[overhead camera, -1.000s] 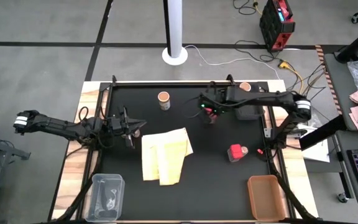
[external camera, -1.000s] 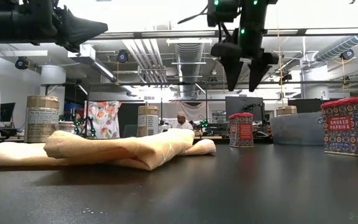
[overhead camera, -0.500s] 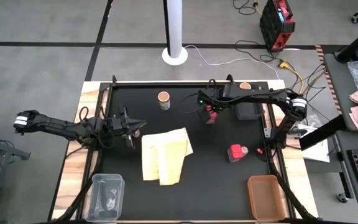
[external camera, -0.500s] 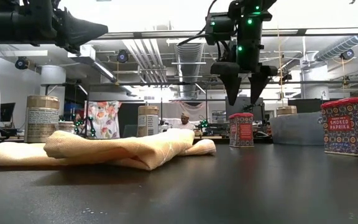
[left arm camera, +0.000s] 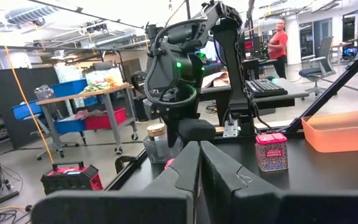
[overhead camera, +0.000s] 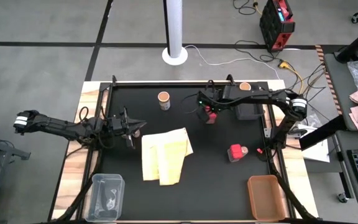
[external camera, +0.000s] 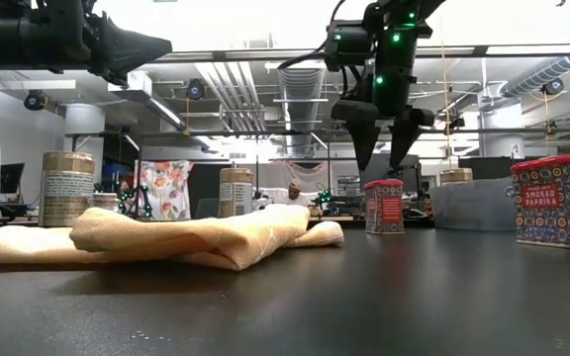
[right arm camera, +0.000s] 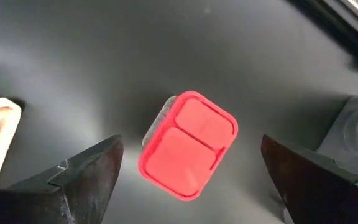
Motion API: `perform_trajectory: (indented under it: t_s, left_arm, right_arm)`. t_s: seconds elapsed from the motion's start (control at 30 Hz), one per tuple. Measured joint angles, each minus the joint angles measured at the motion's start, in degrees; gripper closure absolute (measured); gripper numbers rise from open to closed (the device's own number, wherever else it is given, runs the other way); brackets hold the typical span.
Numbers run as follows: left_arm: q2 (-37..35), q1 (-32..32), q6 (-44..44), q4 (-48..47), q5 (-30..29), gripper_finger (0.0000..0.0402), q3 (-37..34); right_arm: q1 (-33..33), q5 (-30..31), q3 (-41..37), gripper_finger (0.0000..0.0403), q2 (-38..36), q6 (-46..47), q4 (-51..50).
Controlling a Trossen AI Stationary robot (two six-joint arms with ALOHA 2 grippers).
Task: Sort spices by type
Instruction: Put the top red spice can into the transparent bin
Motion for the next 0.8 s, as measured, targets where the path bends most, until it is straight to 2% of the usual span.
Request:
perform_trajectory:
  t_s: [0.27, 0.37, 0.5, 0.57, 0.8]
  left_arm:
    - [0.00, 0.00, -2.45, 0.06, 0.00, 0.0402, 0.00]
    - [0.15, -0.47, -8.51, -0.99, 1.77, 0.0402, 0.00]
    - [2.12, -3.12, -20.72, -4.99, 9.57, 0.0402, 0.00]
    - [3.65, -4.63, -25.28, -6.42, 9.21, 0.0402, 0.02]
    - [9.04, -5.69, -31.33, -7.51, 9.05, 0.0402, 2.46]
  right_arm:
    - [1.98, 5.60, -0.04, 0.0029, -0.85, -5.47, -0.03]
    - [4.74, 10.29, -0.65, 0.0029, -1.97, -9.60, 0.04]
    - [9.65, 11.70, -2.51, 0.0029, -4.46, -11.19, 2.52]
    - [12.18, 12.80, -3.30, 0.0029, -5.81, -11.86, 4.87]
    - [18.58, 14.77, -6.29, 0.0029, -11.33, -14.38, 13.54]
